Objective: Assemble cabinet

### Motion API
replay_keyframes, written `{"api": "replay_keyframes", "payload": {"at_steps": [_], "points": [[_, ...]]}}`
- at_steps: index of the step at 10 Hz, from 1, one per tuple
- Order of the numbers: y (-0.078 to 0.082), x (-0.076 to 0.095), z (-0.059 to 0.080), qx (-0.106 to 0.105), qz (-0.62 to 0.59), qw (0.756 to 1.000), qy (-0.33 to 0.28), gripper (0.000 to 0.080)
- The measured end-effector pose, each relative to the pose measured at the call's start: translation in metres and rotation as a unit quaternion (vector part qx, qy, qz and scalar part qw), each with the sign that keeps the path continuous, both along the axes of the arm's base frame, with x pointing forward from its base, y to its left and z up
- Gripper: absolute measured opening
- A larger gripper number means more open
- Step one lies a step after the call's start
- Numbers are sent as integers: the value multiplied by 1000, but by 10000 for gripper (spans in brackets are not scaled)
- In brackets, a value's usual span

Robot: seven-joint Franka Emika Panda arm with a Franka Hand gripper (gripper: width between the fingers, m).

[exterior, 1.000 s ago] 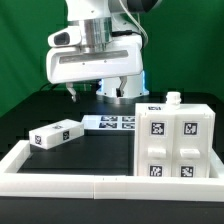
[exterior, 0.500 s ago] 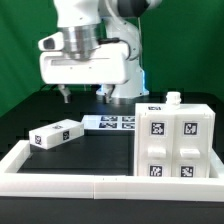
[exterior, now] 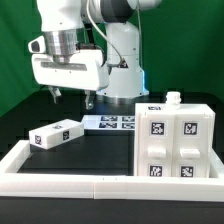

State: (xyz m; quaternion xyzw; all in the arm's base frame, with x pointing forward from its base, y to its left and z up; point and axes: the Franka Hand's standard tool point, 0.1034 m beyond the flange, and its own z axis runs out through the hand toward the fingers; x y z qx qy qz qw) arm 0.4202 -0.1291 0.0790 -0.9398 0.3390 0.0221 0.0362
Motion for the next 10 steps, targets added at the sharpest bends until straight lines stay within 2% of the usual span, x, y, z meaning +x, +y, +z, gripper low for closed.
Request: {"api": "replay_keyframes", "payload": {"at_steps": [1, 3, 5, 10], "points": [[-2, 0, -2, 0, 19, 1000, -1, 797], [-21, 4, -16, -3, 57, 998, -3, 797], [-30, 3, -21, -6, 82, 997, -8, 797], [-40, -8, -56, -19, 105, 994, -9, 797]]}}
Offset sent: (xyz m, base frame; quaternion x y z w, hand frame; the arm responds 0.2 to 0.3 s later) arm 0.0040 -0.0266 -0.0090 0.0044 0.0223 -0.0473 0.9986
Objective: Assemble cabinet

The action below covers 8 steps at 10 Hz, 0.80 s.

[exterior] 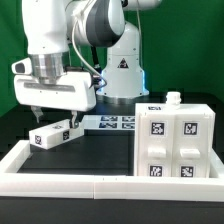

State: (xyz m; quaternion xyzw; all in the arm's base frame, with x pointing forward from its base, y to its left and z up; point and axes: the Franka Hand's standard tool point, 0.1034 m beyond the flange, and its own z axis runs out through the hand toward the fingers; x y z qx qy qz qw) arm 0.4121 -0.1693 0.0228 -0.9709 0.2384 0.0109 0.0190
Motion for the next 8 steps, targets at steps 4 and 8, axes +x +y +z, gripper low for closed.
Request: {"api": "replay_keyframes", "payload": {"at_steps": [4, 8], "points": [[3, -5, -15, -13, 3, 1000, -10, 797], [10, -2, -15, -12, 12, 1000, -9, 564]]}}
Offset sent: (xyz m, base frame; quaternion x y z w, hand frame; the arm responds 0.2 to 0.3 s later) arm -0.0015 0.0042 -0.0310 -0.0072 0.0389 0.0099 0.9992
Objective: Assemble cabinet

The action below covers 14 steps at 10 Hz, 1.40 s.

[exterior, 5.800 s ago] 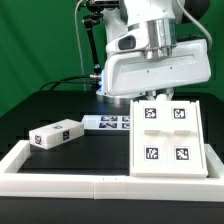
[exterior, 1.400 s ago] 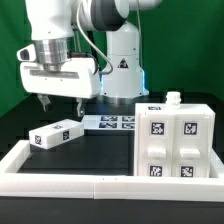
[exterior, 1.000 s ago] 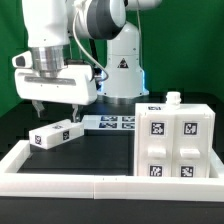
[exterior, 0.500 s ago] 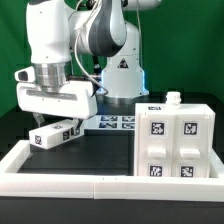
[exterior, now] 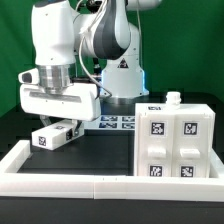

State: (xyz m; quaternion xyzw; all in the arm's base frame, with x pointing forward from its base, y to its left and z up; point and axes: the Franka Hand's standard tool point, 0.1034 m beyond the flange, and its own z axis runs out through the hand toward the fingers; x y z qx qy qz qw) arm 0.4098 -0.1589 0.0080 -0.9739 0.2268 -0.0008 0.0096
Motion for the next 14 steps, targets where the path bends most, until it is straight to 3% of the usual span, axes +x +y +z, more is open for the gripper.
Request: {"api": "replay_keyframes", "payload": {"at_steps": [3, 4, 6, 10, 13, 14], "points": [[9, 5, 4, 0, 11, 1000, -3, 557], [22, 8, 13, 1, 18, 1000, -8, 557], [64, 19, 49, 16, 30, 999, -7, 557], [131, 53, 121, 40, 14, 999, -3, 560], [184, 93, 154, 10, 33, 999, -2, 560], [192, 102, 155, 12, 35, 999, -2, 560]]}}
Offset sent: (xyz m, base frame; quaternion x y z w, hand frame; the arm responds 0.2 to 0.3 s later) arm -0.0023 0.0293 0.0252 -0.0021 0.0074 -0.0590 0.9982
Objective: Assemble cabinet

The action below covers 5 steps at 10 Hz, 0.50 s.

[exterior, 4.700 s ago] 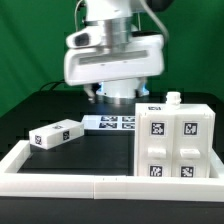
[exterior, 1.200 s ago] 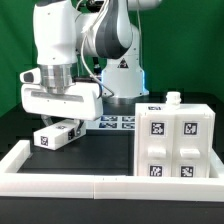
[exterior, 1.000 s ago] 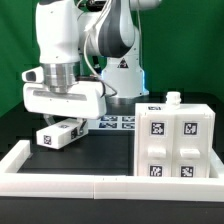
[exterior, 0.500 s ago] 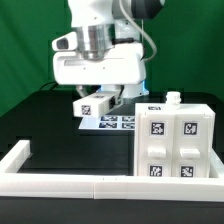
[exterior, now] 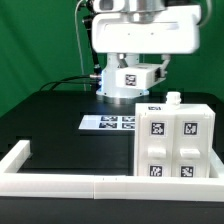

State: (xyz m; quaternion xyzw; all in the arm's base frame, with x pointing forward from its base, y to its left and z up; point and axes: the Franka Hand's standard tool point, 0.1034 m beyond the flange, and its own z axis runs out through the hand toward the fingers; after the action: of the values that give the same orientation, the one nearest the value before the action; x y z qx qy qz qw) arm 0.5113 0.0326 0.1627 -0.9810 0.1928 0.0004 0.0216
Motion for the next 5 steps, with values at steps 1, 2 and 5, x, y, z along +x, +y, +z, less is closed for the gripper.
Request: {"api": "replay_keyframes", "payload": {"at_steps": [1, 2, 5], "points": [[-2, -2, -2, 0, 2, 1000, 1, 560], [-2, -2, -3, 0, 3, 1000, 2, 560], [0, 6, 0, -15, 51, 999, -7, 560]]}}
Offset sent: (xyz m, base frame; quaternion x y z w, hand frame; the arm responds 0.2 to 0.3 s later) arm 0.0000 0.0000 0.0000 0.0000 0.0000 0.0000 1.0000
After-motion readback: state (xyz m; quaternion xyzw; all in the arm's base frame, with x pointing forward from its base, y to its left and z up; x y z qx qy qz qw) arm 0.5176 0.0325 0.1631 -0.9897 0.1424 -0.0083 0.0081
